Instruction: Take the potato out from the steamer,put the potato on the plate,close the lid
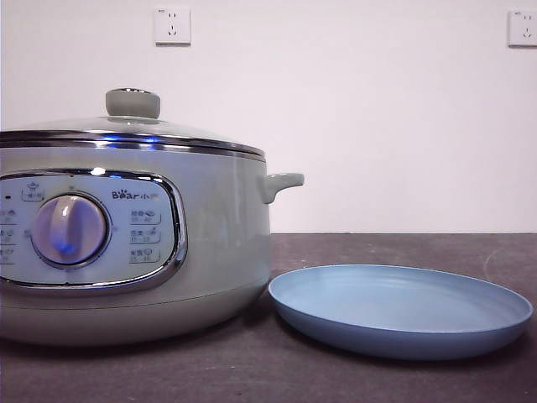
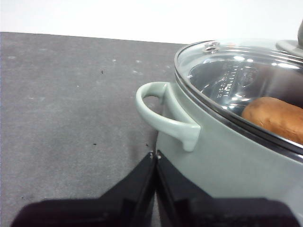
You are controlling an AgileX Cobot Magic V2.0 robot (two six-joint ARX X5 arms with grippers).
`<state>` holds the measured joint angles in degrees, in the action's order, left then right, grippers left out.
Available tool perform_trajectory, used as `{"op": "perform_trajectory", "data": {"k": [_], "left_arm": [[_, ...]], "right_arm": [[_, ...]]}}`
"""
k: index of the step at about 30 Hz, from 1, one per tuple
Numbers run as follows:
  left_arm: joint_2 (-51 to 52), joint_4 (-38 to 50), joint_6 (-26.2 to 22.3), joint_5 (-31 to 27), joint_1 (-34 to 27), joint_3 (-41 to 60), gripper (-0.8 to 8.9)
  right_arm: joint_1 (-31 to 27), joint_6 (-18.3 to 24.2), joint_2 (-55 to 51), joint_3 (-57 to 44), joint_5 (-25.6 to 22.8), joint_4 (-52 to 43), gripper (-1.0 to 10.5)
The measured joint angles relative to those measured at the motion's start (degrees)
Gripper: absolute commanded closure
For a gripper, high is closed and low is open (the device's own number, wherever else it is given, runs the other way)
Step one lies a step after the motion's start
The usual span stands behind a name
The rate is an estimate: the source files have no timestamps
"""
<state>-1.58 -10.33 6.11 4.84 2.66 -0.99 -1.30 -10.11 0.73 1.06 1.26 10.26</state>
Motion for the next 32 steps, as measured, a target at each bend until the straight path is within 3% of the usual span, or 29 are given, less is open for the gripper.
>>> {"op": "perform_trajectory", "data": {"k": [9, 12, 16, 20, 26, 32], "left_arm": [[0.00, 0.22, 0.02, 0.02, 0.02, 0.00, 8.17], [0.00, 2.32, 0.39, 0.37, 0.02, 0.00, 8.17], [0.00, 2.73, 3.50, 1.60, 0.02, 0.00, 8.19], [0.00, 2.73, 8.09, 3.80, 0.02, 0.00, 8.19], [0.00, 0.20, 13.60, 6.93, 0.63, -1.95, 8.19], [-0.74, -1.97, 14.97, 6.95, 1.49, -9.79, 8.19]], "right_arm": [[0.00, -0.22, 0.00, 0.00, 0.07, -0.09, 9.5], [0.00, -2.56, 0.00, 0.00, 0.22, -0.13, 9.5], [0.00, -7.72, 0.00, 0.00, 0.26, -0.17, 9.5], [-0.02, -11.85, 0.00, 0.00, 3.58, -0.66, 9.6], [-0.02, -13.35, 2.91, 3.72, 6.25, -0.26, 9.6], [-0.02, -13.49, 11.13, 13.81, 7.54, -0.72, 9.6]]}}
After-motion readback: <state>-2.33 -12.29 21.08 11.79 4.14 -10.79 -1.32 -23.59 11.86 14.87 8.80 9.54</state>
